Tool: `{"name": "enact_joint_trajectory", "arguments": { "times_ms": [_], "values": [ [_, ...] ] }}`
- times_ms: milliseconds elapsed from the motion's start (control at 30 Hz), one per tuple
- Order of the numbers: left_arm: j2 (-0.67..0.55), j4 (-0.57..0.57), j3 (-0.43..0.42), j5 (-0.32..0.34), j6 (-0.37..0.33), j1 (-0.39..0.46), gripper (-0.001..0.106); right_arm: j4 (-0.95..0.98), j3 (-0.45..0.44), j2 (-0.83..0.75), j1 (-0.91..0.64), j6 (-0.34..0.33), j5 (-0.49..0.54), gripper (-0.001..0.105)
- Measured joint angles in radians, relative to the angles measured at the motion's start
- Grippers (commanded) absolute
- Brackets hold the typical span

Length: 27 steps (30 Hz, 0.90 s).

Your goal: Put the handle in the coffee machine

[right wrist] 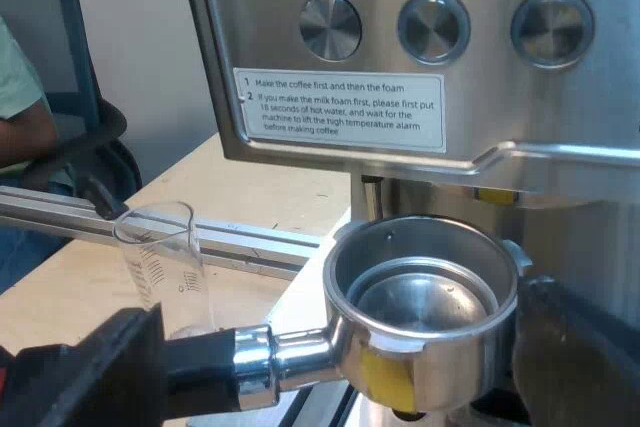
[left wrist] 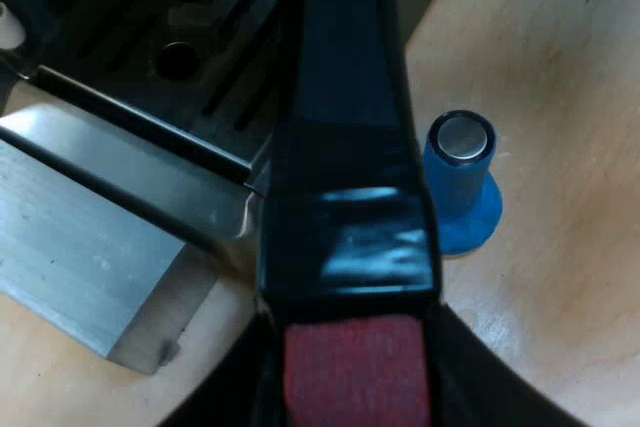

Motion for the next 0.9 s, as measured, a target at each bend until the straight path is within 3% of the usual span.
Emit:
{"name": "enact_joint_trajectory", "arguments": {
  "times_ms": [633, 700, 833, 900],
  "values": [
    [0.000, 0.001, 0.000, 0.000, 0.000, 0.000, 0.000, 0.004, 0.000, 0.000, 0.000, -0.001, 0.007, 0.072],
    [0.000, 0.001, 0.000, 0.000, 0.000, 0.000, 0.000, 0.020, 0.000, 0.006, 0.000, 0.001, 0.067, 0.072],
    [0.000, 0.001, 0.000, 0.000, 0.000, 0.000, 0.000, 0.019, 0.000, 0.034, 0.000, 0.106, 0.262, 0.072],
    [0.000, 0.001, 0.000, 0.000, 0.000, 0.000, 0.000, 0.019, 0.000, 0.048, 0.000, 0.119, 0.296, 0.072]
  ]
}}
